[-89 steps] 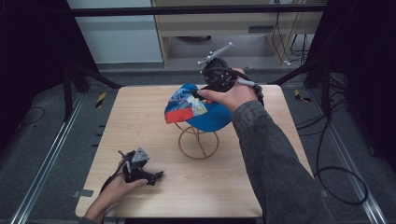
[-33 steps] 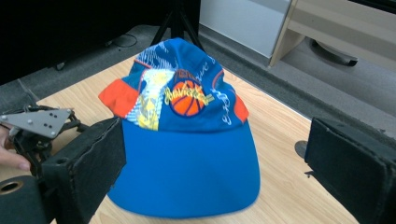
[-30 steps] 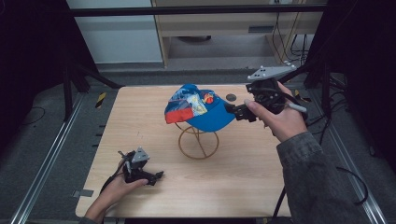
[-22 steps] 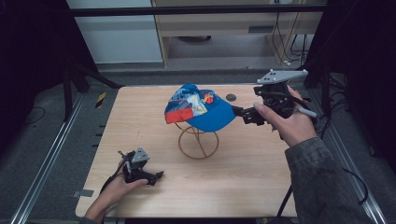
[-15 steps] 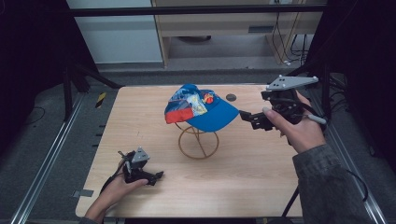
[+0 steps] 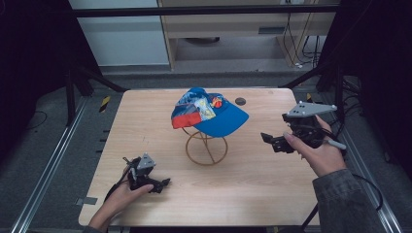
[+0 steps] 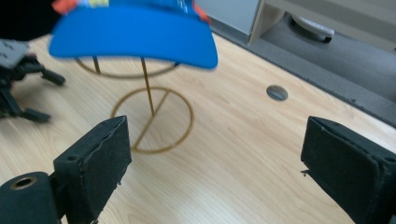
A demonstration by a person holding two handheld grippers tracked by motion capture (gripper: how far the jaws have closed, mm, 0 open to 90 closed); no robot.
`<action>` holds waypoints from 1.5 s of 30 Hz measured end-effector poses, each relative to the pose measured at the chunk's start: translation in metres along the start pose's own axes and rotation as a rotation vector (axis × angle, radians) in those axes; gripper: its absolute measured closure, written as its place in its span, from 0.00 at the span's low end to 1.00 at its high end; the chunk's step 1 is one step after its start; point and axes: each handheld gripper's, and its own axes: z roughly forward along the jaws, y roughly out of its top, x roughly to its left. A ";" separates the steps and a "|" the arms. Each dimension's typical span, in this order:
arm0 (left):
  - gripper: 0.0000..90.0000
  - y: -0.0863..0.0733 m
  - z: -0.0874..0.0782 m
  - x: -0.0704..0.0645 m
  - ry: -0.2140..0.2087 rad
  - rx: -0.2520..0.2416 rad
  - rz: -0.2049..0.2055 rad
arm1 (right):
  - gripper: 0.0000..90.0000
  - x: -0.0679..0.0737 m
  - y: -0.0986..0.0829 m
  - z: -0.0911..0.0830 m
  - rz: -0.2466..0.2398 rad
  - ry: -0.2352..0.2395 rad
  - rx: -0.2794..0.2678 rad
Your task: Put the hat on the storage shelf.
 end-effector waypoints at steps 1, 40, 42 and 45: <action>0.00 0.000 0.000 0.000 -0.001 0.000 0.000 | 0.10 0.000 -0.003 0.002 -0.004 -0.002 0.003; 0.00 0.000 0.000 0.000 -0.002 0.000 0.001 | 0.16 -0.014 -0.118 0.111 0.119 -0.025 0.143; 0.00 0.000 0.000 0.000 -0.002 0.000 0.001 | 0.16 -0.013 -0.123 0.115 0.137 -0.023 0.144; 0.00 0.000 0.000 0.000 -0.002 0.000 0.001 | 0.17 -0.014 -0.131 0.118 0.160 -0.025 0.143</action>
